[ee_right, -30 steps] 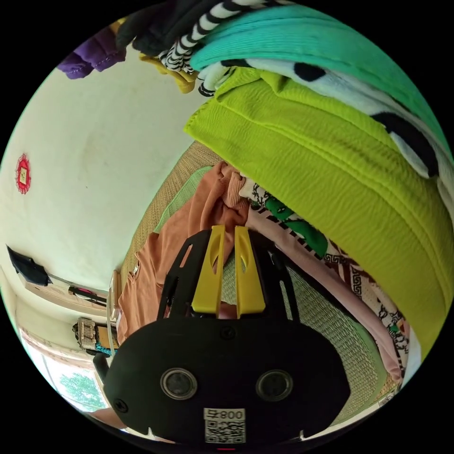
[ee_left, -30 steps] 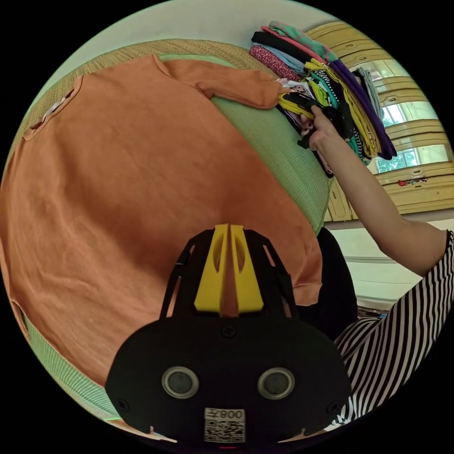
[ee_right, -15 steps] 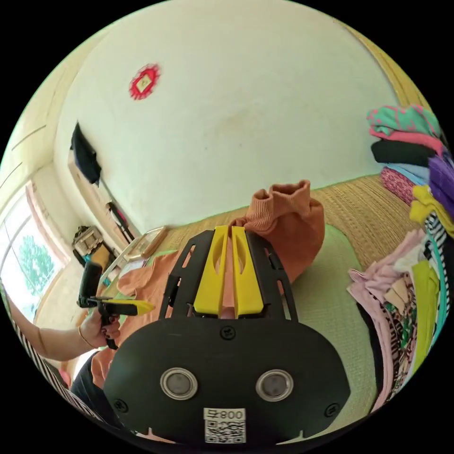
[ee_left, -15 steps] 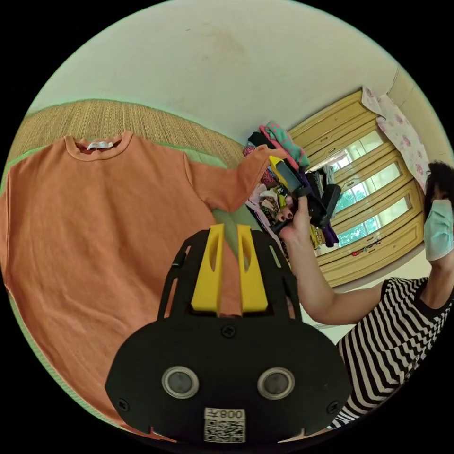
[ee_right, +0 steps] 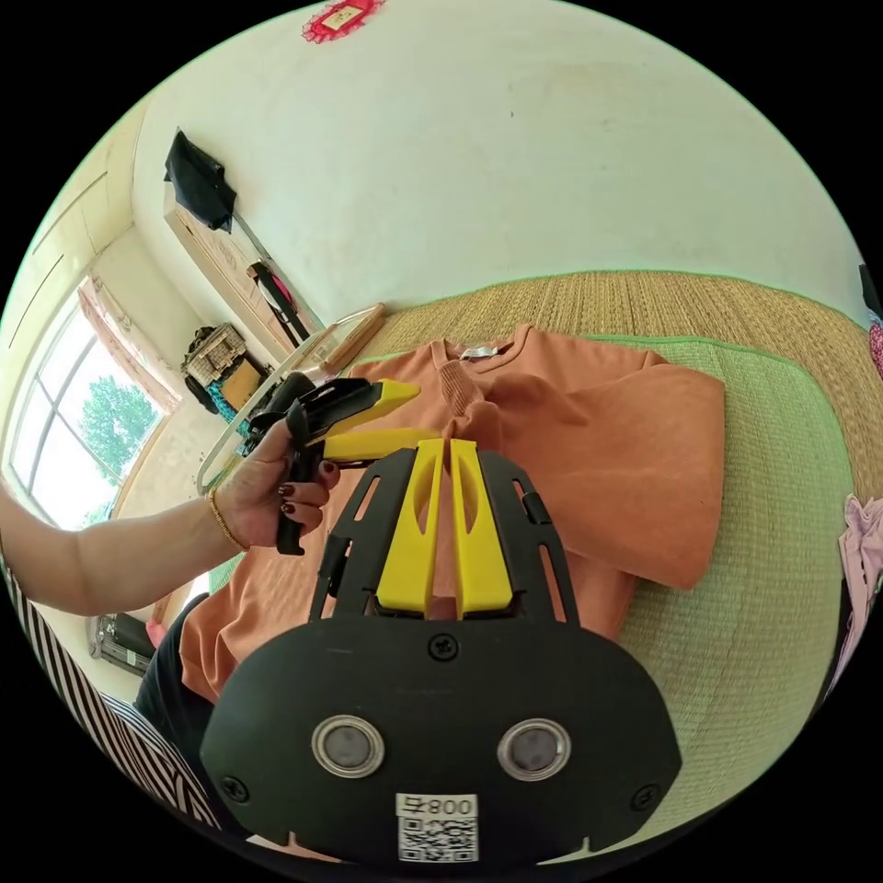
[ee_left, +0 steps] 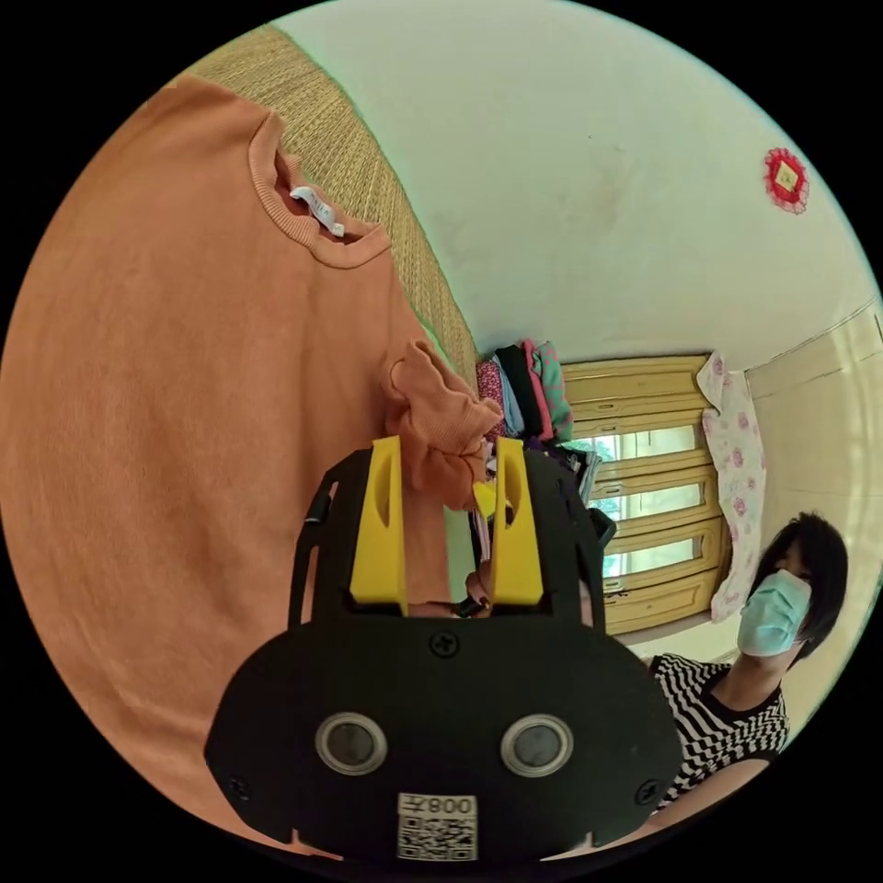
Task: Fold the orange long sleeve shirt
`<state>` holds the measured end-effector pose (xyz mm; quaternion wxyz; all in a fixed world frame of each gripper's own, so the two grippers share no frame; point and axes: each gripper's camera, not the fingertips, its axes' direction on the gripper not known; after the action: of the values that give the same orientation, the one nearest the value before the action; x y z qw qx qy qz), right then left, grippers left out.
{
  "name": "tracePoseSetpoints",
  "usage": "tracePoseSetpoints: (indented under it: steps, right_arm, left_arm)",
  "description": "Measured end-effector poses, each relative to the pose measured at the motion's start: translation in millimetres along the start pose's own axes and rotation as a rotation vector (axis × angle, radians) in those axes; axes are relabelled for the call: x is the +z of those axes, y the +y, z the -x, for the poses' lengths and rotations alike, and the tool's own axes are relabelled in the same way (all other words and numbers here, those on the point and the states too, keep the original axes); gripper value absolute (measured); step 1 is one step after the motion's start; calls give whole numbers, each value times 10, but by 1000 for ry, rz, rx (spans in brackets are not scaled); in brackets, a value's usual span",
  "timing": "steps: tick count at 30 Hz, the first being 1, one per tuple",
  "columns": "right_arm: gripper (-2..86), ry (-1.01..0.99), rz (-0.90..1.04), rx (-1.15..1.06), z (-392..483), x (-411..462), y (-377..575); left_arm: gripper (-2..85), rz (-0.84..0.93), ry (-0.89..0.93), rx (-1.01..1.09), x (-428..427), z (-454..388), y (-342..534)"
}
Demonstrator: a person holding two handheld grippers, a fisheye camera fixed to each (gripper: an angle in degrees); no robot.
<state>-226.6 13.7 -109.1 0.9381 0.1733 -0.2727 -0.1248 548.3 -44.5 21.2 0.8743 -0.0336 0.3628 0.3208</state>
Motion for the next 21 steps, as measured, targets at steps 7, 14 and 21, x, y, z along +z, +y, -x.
tracePoseSetpoints:
  steps: [7,14,21]
  right_arm:
    - [10,19,26,-34,124,126,-274]
    - [10,-28,-60,-98,481,-48,-624]
    - [12,-104,-26,-213,1176,440,-888]
  left_arm:
    - [96,49,15,17,46,78,-469]
    - [48,-31,129,166,-323,-237,-661]
    - [45,-131,47,252,-1091,-420,-600]
